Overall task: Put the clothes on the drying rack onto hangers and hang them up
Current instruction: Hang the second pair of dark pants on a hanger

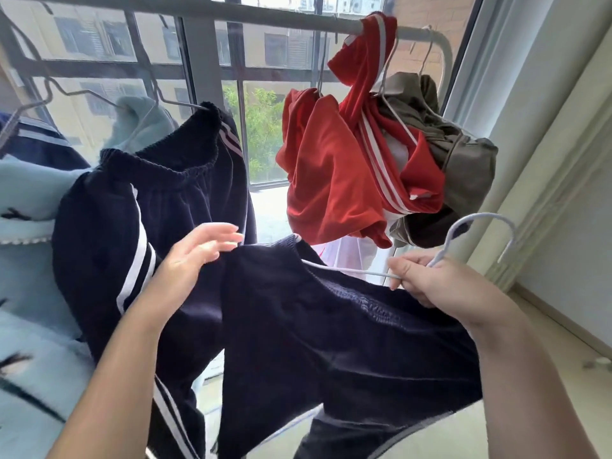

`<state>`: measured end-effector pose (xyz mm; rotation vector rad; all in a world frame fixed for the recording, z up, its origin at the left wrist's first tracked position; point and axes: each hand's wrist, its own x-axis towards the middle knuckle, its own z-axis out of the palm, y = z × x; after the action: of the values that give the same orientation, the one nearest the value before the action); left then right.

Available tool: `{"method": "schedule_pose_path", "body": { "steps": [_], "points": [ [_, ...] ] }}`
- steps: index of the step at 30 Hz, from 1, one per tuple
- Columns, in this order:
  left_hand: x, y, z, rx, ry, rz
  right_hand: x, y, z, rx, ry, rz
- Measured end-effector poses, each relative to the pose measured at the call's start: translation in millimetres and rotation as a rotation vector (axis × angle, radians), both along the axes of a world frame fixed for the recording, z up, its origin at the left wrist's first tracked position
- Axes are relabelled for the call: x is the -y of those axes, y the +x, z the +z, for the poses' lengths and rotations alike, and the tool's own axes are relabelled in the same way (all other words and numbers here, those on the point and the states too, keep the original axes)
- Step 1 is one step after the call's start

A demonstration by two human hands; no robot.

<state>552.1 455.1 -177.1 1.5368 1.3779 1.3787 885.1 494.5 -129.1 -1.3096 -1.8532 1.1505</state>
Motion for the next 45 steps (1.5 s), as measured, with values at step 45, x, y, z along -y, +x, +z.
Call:
{"method": "schedule_pose_path", "body": {
  "steps": [45],
  "points": [
    [-11.5,50.9,14.2,-0.423,0.091,0.094,-10.7,25.9,-29.0,-0.113,0.237,-0.106]
  ]
}}
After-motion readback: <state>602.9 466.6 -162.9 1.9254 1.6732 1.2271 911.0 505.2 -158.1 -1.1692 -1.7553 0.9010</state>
